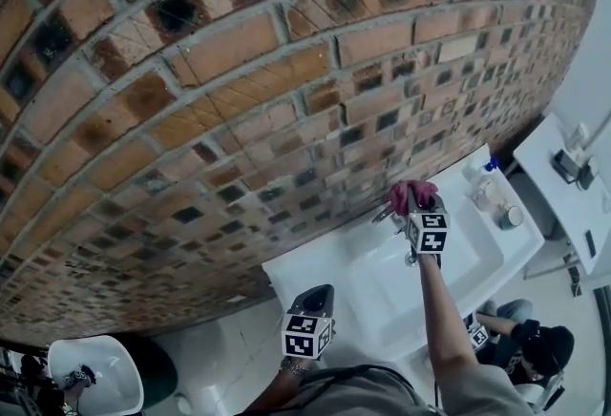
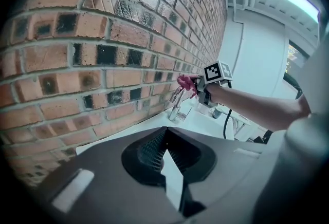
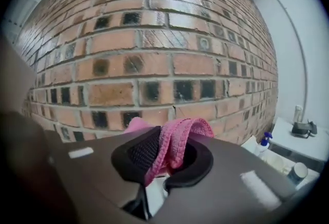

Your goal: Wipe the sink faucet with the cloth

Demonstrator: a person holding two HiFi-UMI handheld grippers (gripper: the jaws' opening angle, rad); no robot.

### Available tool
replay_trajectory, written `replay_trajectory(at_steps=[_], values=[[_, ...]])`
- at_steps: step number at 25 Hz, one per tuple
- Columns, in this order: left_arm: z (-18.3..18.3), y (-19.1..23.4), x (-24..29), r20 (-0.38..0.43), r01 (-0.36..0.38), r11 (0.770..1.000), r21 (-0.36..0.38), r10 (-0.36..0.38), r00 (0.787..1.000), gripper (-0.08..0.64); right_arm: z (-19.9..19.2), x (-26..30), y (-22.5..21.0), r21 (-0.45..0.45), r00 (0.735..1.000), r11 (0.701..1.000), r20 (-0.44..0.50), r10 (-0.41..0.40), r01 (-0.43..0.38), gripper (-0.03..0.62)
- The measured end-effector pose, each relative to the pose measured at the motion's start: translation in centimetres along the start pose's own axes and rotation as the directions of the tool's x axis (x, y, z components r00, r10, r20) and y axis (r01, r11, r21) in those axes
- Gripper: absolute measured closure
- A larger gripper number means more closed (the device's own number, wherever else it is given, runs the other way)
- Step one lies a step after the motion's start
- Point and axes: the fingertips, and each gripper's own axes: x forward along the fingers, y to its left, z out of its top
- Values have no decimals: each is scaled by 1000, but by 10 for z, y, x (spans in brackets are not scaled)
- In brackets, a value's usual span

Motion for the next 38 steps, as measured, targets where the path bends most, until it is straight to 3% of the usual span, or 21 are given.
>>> replay_trajectory(at_steps=[4,8,11,17,20,24,27,30,31,33,36,38], values=[[0,1,-2,-1,-3,1000,-5,3,1000,540,-20,15,-37,146,998,987,-44,-56,61,548],[-2,4,0,-5,-9,1000,-11,9,1000,540,-52,20,-63,326,989,936,-105,-106,135,548],[-1,3,5,-9,-7,1000,-12,7,1000,540,-67,21,-68,363,983,916,-125,-137,174,551],[4,-8,17,-14,20,1000,10,-20,1000,540,-118,22,-70,474,971,857,-212,-109,200,552],[4,-14,20,-18,30,999,17,-30,999,540,-137,22,-68,444,962,869,-248,-115,218,552],[0,-12,23,-32,25,1000,19,-25,999,541,-138,28,-66,359,962,911,-248,-115,202,554],[-3,-12,24,-42,23,1000,18,-22,999,540,-173,23,-56,229,921,957,-381,-80,178,555],[-2,-12,23,-40,22,1000,19,-21,999,540,-185,11,-33,122,896,991,-445,-2,62,554],[-1,-11,22,-38,18,1000,19,-17,999,540,-173,8,-19,97,903,995,-427,45,-4,554],[-2,-7,21,-40,7,1000,14,-7,999,540,-129,3,10,14,947,993,-302,112,-113,552],[-2,-3,19,-41,-5,1000,6,5,999,540,-83,8,15,-94,987,992,-147,68,-82,551],[-3,-3,17,-41,-10,1000,5,10,999,540,-99,21,14,-126,982,989,-184,51,-75,552]])
